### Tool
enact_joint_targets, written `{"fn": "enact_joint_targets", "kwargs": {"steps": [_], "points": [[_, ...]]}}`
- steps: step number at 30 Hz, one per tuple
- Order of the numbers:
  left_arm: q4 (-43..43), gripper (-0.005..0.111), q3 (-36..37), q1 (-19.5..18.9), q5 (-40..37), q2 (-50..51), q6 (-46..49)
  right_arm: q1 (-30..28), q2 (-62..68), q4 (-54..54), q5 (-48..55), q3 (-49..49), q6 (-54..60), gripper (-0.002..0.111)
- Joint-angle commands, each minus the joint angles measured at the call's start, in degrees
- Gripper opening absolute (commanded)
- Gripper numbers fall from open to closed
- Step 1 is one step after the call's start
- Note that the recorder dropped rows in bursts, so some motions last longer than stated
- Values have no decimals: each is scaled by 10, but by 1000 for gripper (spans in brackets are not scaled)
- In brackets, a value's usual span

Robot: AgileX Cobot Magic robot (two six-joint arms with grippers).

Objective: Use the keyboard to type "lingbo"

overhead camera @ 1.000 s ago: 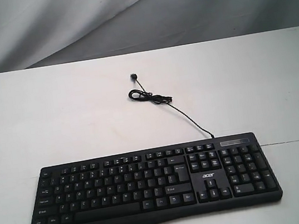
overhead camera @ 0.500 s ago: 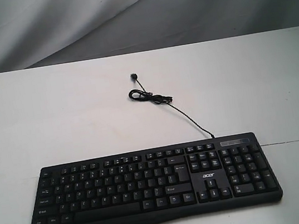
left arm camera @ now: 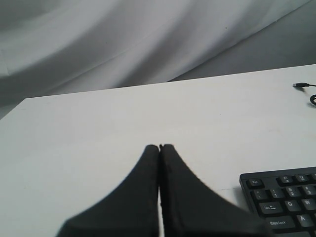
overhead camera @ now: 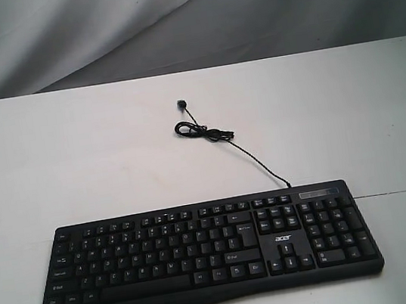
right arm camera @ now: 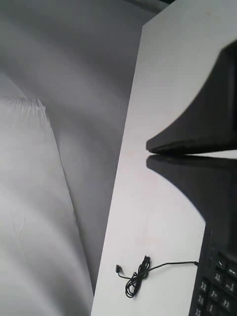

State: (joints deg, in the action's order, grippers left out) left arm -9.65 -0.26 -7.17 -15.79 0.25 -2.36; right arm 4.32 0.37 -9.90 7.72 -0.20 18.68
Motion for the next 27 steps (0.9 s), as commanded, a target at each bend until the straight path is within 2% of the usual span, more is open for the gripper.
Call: {"fn": "enact_joint_targets", "kwargs": {"steps": [1,11,27], "points": [[1,0,3,4,6,-2,-3,-4,-4,5,29,2,3,0],[1,0,3,4,6,-2,-3,-4,-4,30,115,2,3,0],[1,0,3,4,6,-2,-3,-4,-4,30,115,2,3,0]]}}
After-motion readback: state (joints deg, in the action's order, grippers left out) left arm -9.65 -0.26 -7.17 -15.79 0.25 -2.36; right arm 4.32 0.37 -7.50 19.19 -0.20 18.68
